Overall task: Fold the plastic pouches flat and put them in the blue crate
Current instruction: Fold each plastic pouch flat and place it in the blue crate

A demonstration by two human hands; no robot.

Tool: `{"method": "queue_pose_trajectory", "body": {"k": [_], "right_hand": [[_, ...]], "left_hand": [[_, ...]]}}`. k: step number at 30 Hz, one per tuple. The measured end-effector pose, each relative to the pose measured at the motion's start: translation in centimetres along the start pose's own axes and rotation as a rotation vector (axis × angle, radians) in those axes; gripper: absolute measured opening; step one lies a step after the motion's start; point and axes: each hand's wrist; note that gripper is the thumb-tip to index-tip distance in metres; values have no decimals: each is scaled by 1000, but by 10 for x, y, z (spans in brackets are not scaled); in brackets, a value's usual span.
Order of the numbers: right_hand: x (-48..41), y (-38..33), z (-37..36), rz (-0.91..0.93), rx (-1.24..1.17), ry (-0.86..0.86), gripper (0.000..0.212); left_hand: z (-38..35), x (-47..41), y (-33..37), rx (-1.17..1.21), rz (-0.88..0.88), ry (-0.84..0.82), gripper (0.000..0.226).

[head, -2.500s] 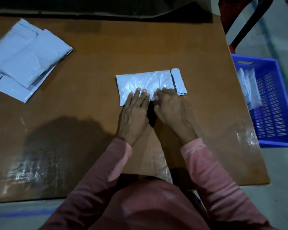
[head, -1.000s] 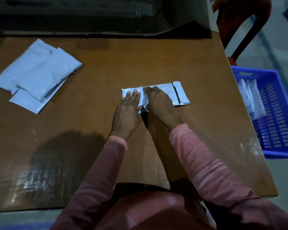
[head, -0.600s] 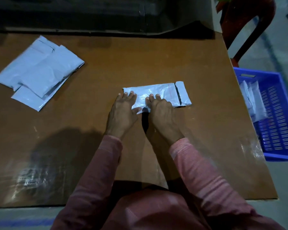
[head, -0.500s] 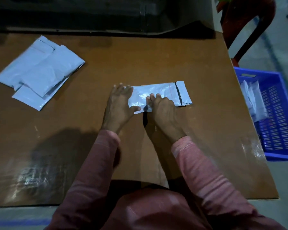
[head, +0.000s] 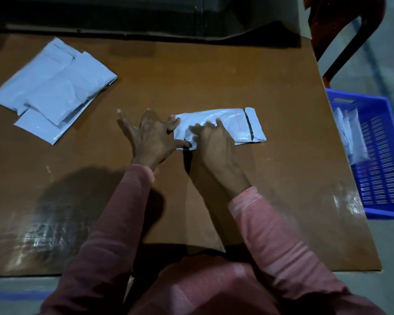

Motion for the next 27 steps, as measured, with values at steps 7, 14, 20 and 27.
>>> {"method": "queue_pose_trajectory", "body": {"k": [7,14,20,27], "right_hand": [[5,-5,-24,-119,-86,-48,24],[-38,1,-3,-95,-67,-27,30],[-55,16,-24,-86,-83,-189,51],[-52,27,-16,23,-78,-241,52]], "left_hand": [[1,1,-6,-5,-52,-63,83],[-8,-1,-10,-90,-52,-57,88],[-2,2,1,-169,-104,-20,86],[10,1,21,173,-250,-13,69]]}}
Point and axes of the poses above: each hand's wrist, its own x-axis away from the middle knuckle, its own z-axis out of the back of the hand, y = z × x, and after that the axes turned 7 degrees about y, right-handed
